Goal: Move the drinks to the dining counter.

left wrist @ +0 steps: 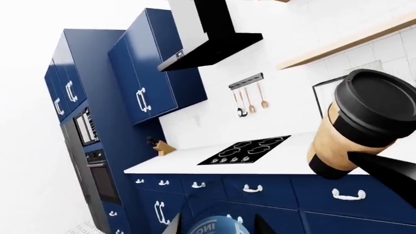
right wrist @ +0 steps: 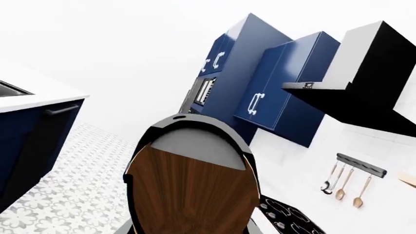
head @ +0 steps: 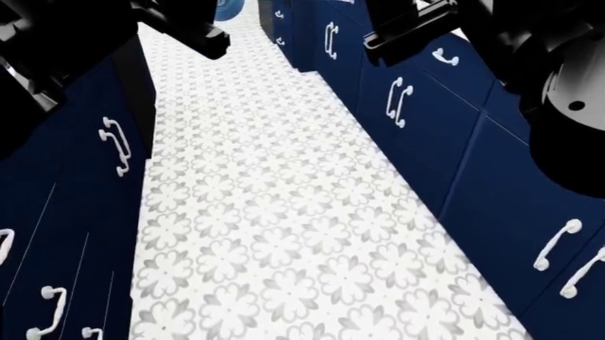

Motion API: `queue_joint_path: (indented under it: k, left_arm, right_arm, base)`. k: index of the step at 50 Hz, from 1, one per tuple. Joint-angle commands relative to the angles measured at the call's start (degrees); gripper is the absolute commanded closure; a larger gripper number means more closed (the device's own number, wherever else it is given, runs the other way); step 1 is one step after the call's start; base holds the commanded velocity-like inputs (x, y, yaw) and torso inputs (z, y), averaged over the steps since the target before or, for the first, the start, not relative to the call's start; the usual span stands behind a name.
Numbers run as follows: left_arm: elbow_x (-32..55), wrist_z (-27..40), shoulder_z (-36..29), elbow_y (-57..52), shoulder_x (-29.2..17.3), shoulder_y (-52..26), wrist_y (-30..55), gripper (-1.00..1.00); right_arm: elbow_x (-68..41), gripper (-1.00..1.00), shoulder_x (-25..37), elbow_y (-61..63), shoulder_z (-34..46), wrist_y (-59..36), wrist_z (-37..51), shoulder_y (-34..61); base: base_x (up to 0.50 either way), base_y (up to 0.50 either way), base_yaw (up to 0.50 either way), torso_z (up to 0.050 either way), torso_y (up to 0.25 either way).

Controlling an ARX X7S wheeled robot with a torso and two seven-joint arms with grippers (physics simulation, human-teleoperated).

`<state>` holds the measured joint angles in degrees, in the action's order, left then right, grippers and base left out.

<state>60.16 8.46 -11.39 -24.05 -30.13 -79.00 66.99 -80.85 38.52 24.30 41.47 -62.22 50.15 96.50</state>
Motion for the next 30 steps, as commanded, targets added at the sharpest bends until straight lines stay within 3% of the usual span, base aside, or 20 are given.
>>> queue_joint_path:
  k: [1,30]
  left_arm:
    - [-0.79,0.52,-0.01,0.33,-0.01,-0.80,-0.31,1.00]
    - [-0.17,0.88,-0.63,0.12,-0.33,-0.58,-0.69,1.00]
  right_arm:
    - [1.18,1.00,0.26,0.05,-0.32,-0.40,-0.07,0.34]
    - [0.25,1.00,1.12,0.94,-0.56,0.10,0.56,-0.20]
  base:
    - [-0.01,-0.04,0.50,0.000,0.000]
    - [-0.01,-0.04,0.50,0.000,0.001]
